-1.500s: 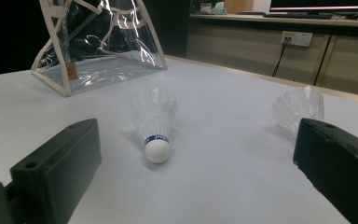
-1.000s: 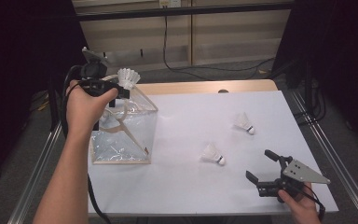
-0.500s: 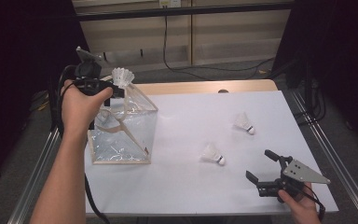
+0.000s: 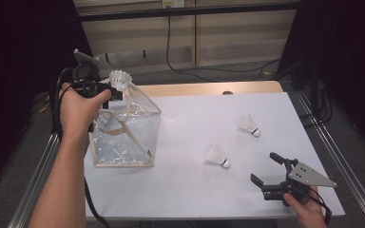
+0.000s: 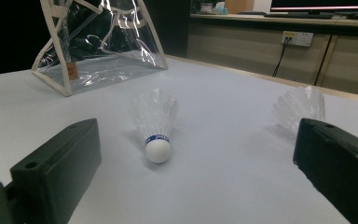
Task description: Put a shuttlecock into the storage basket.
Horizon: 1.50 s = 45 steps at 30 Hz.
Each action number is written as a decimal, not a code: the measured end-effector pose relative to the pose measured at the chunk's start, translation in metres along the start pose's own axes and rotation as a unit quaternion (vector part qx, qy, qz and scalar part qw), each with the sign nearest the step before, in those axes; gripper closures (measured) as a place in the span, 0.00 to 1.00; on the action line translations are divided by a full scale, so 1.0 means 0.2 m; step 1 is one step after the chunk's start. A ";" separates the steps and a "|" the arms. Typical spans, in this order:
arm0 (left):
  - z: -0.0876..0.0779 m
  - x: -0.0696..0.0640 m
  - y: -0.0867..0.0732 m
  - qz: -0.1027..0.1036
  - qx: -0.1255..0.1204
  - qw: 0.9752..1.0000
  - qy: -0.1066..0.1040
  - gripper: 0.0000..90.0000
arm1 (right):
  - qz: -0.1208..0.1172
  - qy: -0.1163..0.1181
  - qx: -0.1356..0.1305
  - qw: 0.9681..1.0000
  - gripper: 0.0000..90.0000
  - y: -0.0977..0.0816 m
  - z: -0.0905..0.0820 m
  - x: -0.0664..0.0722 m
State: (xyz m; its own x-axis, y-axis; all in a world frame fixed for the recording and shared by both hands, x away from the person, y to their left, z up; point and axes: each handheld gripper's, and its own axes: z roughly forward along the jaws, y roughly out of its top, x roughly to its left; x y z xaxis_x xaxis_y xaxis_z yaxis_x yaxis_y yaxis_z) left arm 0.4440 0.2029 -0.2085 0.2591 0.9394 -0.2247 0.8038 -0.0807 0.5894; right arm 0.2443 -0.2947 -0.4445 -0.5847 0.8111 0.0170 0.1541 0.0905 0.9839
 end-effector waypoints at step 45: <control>0.10 0.10 0.04 -0.030 0.002 0.999 0.029 0.73 | 0.001 0.000 0.000 1.000 0.00 0.00 0.00 0.00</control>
State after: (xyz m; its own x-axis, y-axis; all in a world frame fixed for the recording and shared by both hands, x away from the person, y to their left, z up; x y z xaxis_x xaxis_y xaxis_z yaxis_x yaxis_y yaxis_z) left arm 0.4664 0.2138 -0.2238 0.1793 0.9601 -0.2145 0.8193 -0.0251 0.5728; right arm 0.2439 -0.2952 -0.4443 -0.5851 0.8108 0.0186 0.1542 0.0887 0.9840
